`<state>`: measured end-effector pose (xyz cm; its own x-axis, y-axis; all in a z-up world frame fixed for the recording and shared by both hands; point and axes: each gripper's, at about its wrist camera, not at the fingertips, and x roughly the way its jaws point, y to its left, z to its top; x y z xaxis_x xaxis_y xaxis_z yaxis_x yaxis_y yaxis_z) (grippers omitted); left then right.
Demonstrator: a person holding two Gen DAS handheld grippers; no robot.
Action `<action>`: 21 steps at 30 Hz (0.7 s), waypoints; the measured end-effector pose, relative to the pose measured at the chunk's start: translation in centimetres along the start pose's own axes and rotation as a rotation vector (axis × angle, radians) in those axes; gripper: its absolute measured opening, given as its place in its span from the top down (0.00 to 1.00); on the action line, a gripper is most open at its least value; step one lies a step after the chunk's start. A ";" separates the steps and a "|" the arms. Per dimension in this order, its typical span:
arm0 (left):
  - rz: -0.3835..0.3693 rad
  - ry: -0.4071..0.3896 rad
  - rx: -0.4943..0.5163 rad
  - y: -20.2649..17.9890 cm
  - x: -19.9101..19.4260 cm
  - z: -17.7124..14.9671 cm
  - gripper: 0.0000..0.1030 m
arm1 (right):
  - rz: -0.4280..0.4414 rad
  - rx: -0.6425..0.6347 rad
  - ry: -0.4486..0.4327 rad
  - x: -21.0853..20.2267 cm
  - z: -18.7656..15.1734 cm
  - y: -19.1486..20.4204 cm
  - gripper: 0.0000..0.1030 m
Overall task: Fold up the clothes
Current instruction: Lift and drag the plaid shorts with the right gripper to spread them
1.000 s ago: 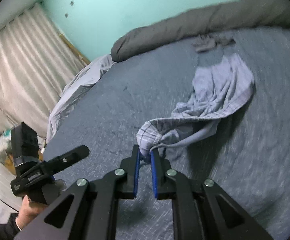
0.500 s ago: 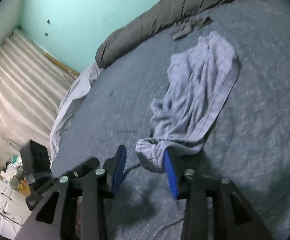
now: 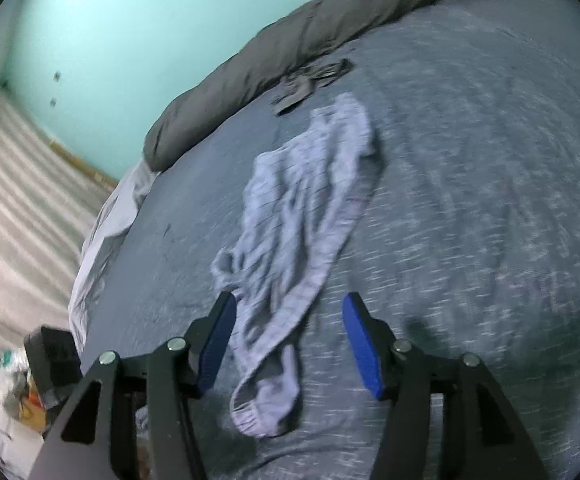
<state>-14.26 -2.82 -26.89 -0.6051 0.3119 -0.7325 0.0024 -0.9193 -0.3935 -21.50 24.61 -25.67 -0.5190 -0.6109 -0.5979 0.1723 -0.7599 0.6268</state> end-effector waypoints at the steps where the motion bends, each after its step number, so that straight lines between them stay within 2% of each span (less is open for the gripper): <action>1: 0.001 0.003 0.010 -0.2 0.1 0.0 0.00 | -0.002 0.020 -0.003 -0.2 0.1 -0.5 0.45; 11: -0.009 0.052 0.045 -2.0 1.8 -0.3 0.00 | -0.002 0.052 -0.014 -0.9 0.5 -1.9 0.42; 21: -0.057 0.102 0.046 -2.2 2.7 -1.4 0.00 | 0.020 0.042 -0.014 -1.2 0.6 -2.0 0.42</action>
<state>-14.72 0.41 -28.76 -0.5191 0.3842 -0.7635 -0.0671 -0.9088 -0.4118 -21.78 26.98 -25.93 -0.5277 -0.6224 -0.5781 0.1476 -0.7373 0.6592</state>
